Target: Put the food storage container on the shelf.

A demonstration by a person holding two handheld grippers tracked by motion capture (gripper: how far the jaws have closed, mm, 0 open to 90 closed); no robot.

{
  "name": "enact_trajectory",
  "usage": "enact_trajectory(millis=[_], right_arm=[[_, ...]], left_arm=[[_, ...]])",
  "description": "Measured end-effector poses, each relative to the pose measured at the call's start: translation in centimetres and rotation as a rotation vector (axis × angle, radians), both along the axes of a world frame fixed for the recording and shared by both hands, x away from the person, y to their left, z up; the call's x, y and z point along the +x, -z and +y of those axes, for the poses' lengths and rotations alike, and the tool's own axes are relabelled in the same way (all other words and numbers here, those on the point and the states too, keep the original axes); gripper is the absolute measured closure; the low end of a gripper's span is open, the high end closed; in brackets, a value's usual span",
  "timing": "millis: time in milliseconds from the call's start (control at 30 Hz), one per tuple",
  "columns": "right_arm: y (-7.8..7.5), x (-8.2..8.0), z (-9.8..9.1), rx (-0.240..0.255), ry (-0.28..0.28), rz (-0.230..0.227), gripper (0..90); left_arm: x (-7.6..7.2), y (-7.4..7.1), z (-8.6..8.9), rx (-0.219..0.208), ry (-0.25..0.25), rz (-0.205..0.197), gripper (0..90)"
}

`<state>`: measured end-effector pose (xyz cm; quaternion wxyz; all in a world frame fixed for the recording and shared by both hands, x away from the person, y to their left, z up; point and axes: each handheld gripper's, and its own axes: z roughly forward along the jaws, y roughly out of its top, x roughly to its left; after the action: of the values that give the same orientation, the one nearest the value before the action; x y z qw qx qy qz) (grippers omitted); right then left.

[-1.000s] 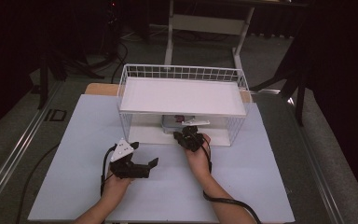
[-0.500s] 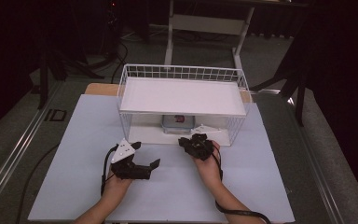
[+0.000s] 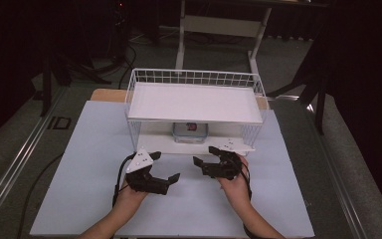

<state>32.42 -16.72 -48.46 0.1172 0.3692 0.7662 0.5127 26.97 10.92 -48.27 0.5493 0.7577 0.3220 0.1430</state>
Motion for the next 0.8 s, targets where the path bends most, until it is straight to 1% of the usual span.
enact_trajectory(millis=[33,100,133,200,233,300,367,433,500,567,600,700,767,800], right_arm=[[-0.1,-0.2,-0.2,0.010,-0.006,-0.002,16.8],[-0.2,-0.6,-0.6,0.001,0.006,-0.011,16.8],[-0.3,-0.8,-0.8,0.012,-0.003,-0.009,16.7],[-0.4,-1.2,-1.2,-0.008,0.001,-0.033,16.7],[-0.5,-1.4,-1.3,-0.012,-0.001,-0.038,16.7],[-0.6,-1.7,-1.7,-0.010,0.005,-0.038,16.8],[-0.7,-1.9,-2.2,0.005,-0.001,-0.032,16.8],[-0.6,-2.2,-2.6,0.003,0.005,-0.032,16.9],[-0.6,-2.5,-3.0,0.011,-0.003,-0.027,16.9],[-0.5,-2.8,-3.4,0.008,-0.006,-0.024,16.9],[-0.5,-3.0,-3.6,0.015,-0.006,-0.028,16.9],[-0.5,-3.5,-4.3,0.015,-0.006,-0.028,16.9],[-0.4,-3.8,-4.8,0.038,-0.014,-0.018,16.9],[-0.3,-3.9,-4.9,0.034,-0.020,-0.019,17.0]], left_arm=[[-0.1,-0.1,-0.1,0.004,0.004,0.000,2.1],[-0.1,-0.1,-0.1,0.007,0.008,0.001,2.1],[-0.3,-0.1,0.0,0.004,0.022,0.010,2.1],[-0.5,-0.1,0.1,0.012,0.027,0.009,2.1],[-0.6,-0.1,0.2,0.014,0.031,0.008,2.1],[-0.9,-0.1,0.4,0.014,0.032,0.013,2.1],[-1.1,-0.2,0.7,0.014,0.036,0.022,2.2],[-1.4,-0.4,1.0,0.024,0.041,0.021,2.1],[-1.7,-0.5,1.2,0.028,0.047,0.020,2.1],[-1.9,-0.6,1.4,0.032,0.048,0.017,2.1],[-2.0,-0.6,1.5,0.033,0.050,0.021,2.1],[-2.2,-0.4,1.9,0.025,0.048,0.029,2.1],[-2.2,-0.4,2.0,0.017,0.047,0.029,2.1],[-2.3,-0.2,2.3,0.003,0.051,0.031,2.1]])
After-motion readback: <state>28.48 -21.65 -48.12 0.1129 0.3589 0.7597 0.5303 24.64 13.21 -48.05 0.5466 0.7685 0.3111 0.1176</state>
